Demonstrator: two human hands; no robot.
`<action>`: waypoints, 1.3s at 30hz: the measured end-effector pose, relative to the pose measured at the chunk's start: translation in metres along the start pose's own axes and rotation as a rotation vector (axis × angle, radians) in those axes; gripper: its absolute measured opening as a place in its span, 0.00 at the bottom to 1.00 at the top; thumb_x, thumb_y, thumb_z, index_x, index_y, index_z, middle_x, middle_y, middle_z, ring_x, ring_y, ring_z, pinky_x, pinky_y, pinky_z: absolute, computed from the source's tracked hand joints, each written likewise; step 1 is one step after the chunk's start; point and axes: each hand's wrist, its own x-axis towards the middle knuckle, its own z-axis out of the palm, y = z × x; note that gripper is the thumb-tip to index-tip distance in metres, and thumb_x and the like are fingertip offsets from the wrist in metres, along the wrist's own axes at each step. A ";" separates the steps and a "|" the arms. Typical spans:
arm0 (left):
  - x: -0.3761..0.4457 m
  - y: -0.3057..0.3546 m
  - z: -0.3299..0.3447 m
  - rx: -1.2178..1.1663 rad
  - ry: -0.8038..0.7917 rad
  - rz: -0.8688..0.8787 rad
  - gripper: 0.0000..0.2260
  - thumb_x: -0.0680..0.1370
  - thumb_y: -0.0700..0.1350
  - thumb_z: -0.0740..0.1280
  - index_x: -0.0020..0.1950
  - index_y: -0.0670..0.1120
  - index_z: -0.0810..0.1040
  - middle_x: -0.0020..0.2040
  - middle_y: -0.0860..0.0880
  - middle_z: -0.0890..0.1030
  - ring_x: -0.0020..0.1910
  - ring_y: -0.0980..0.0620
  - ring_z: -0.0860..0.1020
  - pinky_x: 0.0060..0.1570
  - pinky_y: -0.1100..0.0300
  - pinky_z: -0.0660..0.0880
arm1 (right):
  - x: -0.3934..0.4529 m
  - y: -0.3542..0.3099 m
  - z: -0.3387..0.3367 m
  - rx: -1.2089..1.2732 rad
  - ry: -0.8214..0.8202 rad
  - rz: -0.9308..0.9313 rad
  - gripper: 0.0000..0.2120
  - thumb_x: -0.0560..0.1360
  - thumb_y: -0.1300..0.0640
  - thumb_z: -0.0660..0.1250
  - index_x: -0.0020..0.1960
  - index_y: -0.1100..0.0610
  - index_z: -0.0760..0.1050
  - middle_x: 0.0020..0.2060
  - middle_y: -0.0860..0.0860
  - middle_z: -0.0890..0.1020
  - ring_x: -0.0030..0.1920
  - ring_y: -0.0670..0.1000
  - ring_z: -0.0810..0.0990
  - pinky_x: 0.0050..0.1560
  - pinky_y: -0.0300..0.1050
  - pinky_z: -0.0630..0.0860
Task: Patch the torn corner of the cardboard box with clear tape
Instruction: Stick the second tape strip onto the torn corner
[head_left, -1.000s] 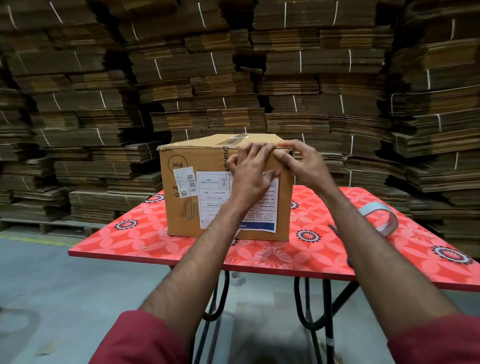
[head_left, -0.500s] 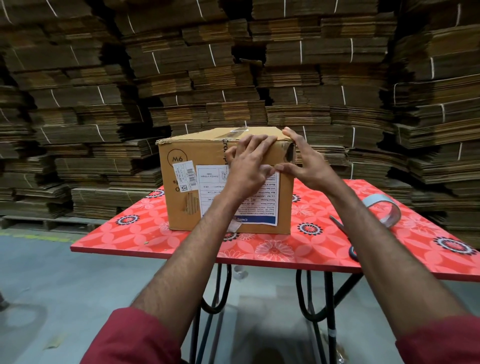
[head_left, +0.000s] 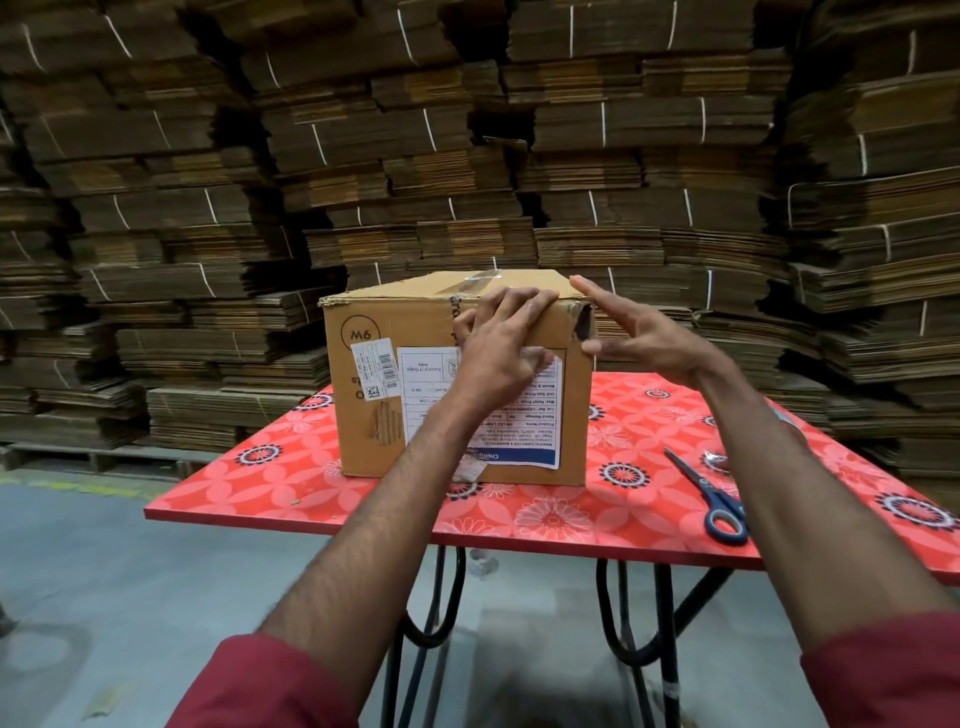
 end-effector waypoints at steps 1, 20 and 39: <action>0.000 0.000 0.000 -0.008 -0.005 -0.001 0.32 0.74 0.53 0.72 0.76 0.58 0.65 0.73 0.59 0.66 0.74 0.54 0.56 0.62 0.53 0.54 | 0.000 0.001 -0.002 0.009 -0.016 0.007 0.40 0.74 0.56 0.75 0.79 0.38 0.60 0.82 0.42 0.54 0.80 0.43 0.54 0.74 0.38 0.60; -0.002 -0.003 0.006 -0.036 0.047 -0.001 0.32 0.74 0.51 0.71 0.76 0.59 0.66 0.72 0.59 0.67 0.73 0.55 0.57 0.62 0.52 0.56 | -0.031 0.030 0.075 -1.133 0.650 -0.210 0.26 0.86 0.41 0.49 0.82 0.45 0.58 0.80 0.39 0.59 0.83 0.49 0.51 0.75 0.62 0.53; 0.000 -0.006 0.005 -0.093 0.041 -0.011 0.31 0.72 0.52 0.71 0.74 0.60 0.68 0.71 0.60 0.68 0.73 0.55 0.59 0.62 0.51 0.57 | -0.021 0.029 0.110 0.020 0.611 0.002 0.29 0.84 0.41 0.57 0.82 0.37 0.50 0.82 0.43 0.55 0.82 0.43 0.48 0.79 0.45 0.52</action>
